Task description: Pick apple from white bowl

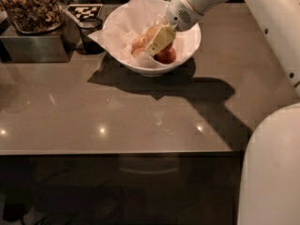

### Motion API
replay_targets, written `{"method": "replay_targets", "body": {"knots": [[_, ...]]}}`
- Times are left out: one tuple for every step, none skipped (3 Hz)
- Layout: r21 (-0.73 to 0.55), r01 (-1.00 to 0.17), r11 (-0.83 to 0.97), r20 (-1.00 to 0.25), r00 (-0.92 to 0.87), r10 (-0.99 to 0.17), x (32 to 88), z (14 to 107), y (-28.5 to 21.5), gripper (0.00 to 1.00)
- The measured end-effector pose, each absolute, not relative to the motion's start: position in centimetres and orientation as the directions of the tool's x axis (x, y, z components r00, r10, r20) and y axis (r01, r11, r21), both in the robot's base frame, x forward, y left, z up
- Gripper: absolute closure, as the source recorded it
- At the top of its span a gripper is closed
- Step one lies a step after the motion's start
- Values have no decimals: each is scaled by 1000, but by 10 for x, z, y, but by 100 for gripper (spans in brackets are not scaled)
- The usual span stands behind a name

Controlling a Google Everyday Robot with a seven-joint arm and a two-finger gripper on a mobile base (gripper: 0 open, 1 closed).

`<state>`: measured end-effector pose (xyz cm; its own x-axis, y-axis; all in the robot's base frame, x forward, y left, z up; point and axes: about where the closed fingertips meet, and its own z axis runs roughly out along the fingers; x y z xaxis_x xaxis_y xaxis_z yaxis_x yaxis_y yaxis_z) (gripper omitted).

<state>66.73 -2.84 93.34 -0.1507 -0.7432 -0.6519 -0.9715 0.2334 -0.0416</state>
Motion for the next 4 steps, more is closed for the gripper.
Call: {"method": "replay_targets", "body": {"knots": [[-7,-990,143,-710,-96,-698,656,954,-14,100],[-1,-993,121,-742,-80,-666,644,970,-19,100],[-41,-987,154,-736,-74,-673,631,990,-36,100],[-96,-972,215,-702,-87,-707,615,1008,-57,100]]}}
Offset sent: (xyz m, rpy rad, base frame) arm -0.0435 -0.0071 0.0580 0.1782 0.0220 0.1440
